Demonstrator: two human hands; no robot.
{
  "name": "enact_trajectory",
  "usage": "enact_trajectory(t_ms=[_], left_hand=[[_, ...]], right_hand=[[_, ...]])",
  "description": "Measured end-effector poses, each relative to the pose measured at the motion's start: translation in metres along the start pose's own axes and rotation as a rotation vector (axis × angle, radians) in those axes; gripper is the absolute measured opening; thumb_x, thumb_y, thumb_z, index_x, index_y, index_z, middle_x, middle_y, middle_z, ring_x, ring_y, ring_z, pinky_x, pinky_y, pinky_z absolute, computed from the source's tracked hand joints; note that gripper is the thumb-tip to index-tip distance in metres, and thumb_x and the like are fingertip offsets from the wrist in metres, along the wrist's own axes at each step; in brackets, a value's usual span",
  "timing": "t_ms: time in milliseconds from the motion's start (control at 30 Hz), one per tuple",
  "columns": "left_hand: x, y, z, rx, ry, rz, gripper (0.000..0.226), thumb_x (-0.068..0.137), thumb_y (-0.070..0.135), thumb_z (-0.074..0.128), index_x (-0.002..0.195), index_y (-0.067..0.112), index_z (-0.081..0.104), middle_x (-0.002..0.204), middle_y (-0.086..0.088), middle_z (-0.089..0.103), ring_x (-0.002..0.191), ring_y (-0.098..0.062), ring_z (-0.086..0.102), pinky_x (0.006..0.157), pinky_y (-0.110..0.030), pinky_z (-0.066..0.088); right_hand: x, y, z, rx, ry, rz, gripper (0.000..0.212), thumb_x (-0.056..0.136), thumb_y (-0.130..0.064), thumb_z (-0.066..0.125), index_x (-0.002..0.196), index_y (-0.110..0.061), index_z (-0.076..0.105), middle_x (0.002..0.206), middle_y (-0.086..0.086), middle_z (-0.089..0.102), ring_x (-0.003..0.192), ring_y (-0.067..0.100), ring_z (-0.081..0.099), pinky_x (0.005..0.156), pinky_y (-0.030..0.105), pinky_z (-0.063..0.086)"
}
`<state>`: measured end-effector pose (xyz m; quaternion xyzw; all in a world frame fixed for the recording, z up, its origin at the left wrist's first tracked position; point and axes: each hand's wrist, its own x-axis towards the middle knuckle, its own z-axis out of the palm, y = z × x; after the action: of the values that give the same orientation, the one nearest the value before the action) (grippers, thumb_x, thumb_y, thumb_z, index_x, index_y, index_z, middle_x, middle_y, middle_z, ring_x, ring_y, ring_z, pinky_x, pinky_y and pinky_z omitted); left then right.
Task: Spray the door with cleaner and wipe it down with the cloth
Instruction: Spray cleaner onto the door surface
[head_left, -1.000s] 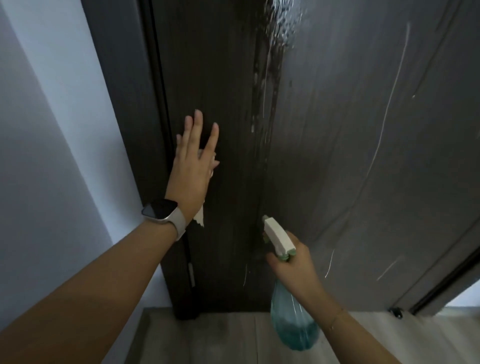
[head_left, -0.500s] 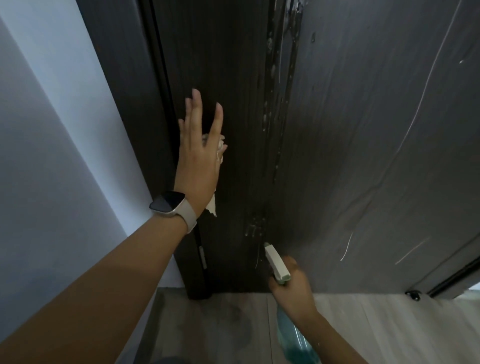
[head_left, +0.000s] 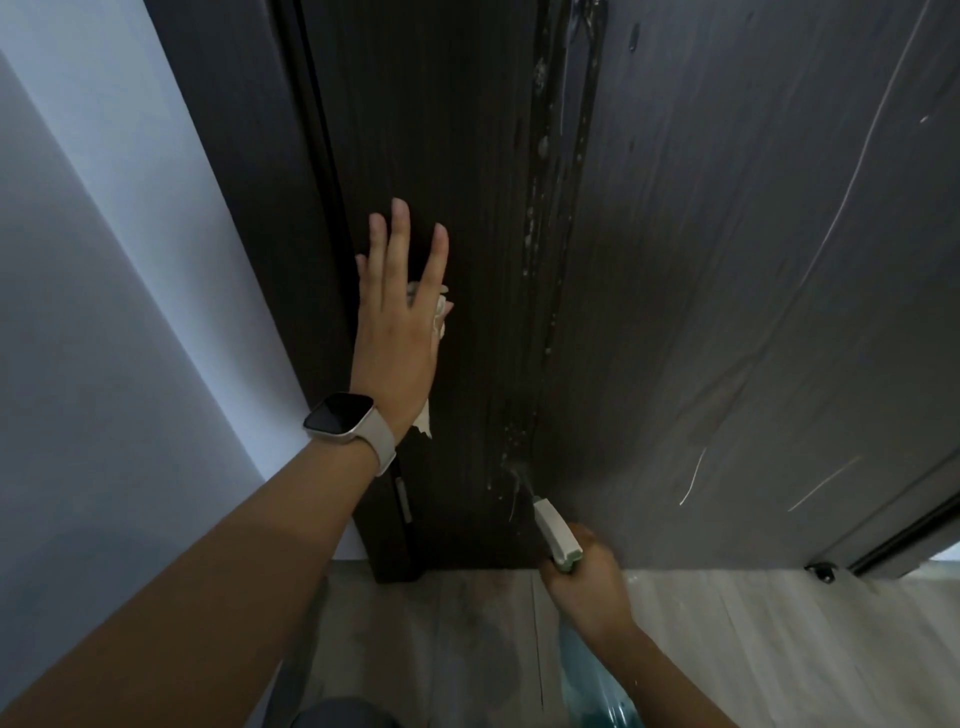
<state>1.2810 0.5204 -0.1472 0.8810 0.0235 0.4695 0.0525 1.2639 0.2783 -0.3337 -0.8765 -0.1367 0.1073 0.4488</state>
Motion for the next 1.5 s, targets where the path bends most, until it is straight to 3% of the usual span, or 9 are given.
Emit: enact_trajectory(t_ms=[433, 633, 800, 1000, 1133, 1200, 1300, 1433, 1500], left_hand=[[0.008, 0.017, -0.031, -0.096, -0.002, -0.009, 0.082, 0.089, -0.017, 0.049, 0.154, 0.014, 0.011, 0.162, -0.015, 0.009, 0.150, -0.030, 0.008, 0.117, -0.051, 0.027], [0.064, 0.086, -0.060, -0.136, -0.047, 0.229, 0.077, 0.087, -0.012, 0.050, 0.154, 0.012, 0.020, 0.162, -0.010, 0.010, 0.150, -0.028, 0.011, 0.120, -0.046, 0.018], [0.147, 0.154, -0.070, -0.156, -0.036, 0.317, 0.069, 0.090, -0.007, 0.054, 0.152, 0.007, 0.026, 0.161, -0.011, 0.017, 0.150, -0.026, 0.009, 0.121, -0.037, 0.008], [0.231, 0.192, -0.060, -0.047, 0.083, 0.415, 0.074, 0.091, -0.008, 0.051, 0.154, 0.007, 0.015, 0.163, -0.012, 0.008, 0.151, -0.028, 0.003, 0.118, -0.032, -0.006], [0.263, 0.187, -0.037, 0.065, 0.083, 0.469, 0.081, 0.080, -0.009, 0.062, 0.149, -0.003, 0.021, 0.157, -0.025, 0.022, 0.145, -0.036, 0.011, 0.115, -0.045, 0.010], [0.265, 0.178, -0.023, 0.033, 0.162, 0.521, 0.058, 0.089, 0.007, 0.050, 0.143, -0.006, 0.032, 0.148, -0.027, 0.039, 0.142, -0.037, 0.025, 0.112, -0.051, 0.023], [0.264, 0.169, -0.015, -0.068, 0.128, 0.532, 0.050, 0.104, 0.027, 0.021, 0.143, -0.004, 0.025, 0.151, -0.021, 0.031, 0.142, -0.031, 0.020, 0.120, -0.045, 0.016], [0.264, 0.168, -0.017, -0.086, 0.083, 0.510, 0.053, 0.099, 0.022, 0.030, 0.142, -0.008, 0.028, 0.151, -0.023, 0.030, 0.144, -0.028, 0.013, 0.121, -0.029, -0.004], [0.262, 0.170, -0.023, -0.123, 0.116, 0.524, 0.056, 0.107, 0.031, 0.015, 0.142, -0.010, 0.029, 0.152, -0.024, 0.029, 0.149, -0.018, -0.005, 0.120, -0.026, -0.008]], right_hand=[[-0.018, -0.059, -0.059, 0.341, 0.182, -0.085, 0.054, 0.079, 0.012, 0.063, 0.098, -0.037, 0.050, 0.087, -0.010, 0.061, 0.079, 0.007, 0.061, 0.061, 0.011, 0.049], [-0.014, -0.126, -0.154, 0.414, 0.395, -0.210, 0.040, 0.078, 0.009, 0.062, 0.098, -0.025, 0.061, 0.068, 0.002, 0.061, 0.059, 0.015, 0.060, 0.056, 0.032, 0.050], [-0.009, -0.192, -0.266, 0.367, 0.497, -0.340, 0.018, 0.076, 0.009, 0.060, 0.078, -0.008, 0.062, 0.052, -0.009, 0.049, 0.045, 0.001, 0.041, 0.044, 0.015, 0.036], [0.002, -0.251, -0.366, 0.192, 0.587, -0.450, 0.020, 0.075, 0.001, 0.061, 0.064, -0.014, 0.055, 0.045, -0.012, 0.047, 0.051, 0.006, 0.043, 0.051, 0.024, 0.037], [0.013, -0.279, -0.395, 0.152, 0.602, -0.492, 0.024, 0.076, 0.001, 0.060, 0.060, -0.017, 0.054, 0.048, -0.009, 0.046, 0.044, 0.002, 0.043, 0.047, 0.019, 0.037], [0.019, -0.285, -0.401, 0.163, 0.593, -0.485, 0.026, 0.078, -0.002, 0.062, 0.059, -0.018, 0.054, 0.046, -0.010, 0.046, 0.041, 0.001, 0.041, 0.046, 0.018, 0.037], [0.025, -0.287, -0.404, 0.182, 0.586, -0.474, 0.028, 0.080, -0.003, 0.062, 0.058, -0.016, 0.052, 0.046, -0.008, 0.045, 0.037, 0.002, 0.038, 0.041, 0.015, 0.034], [0.025, -0.284, -0.399, 0.168, 0.576, -0.476, 0.016, 0.078, -0.002, 0.061, 0.065, -0.009, 0.055, 0.052, 0.000, 0.045, 0.042, 0.008, 0.040, 0.045, 0.020, 0.035], [0.024, -0.282, -0.395, 0.184, 0.573, -0.479, 0.012, 0.077, -0.001, 0.061, 0.069, -0.011, 0.062, 0.052, -0.004, 0.048, 0.043, 0.007, 0.042, 0.046, 0.020, 0.037]])
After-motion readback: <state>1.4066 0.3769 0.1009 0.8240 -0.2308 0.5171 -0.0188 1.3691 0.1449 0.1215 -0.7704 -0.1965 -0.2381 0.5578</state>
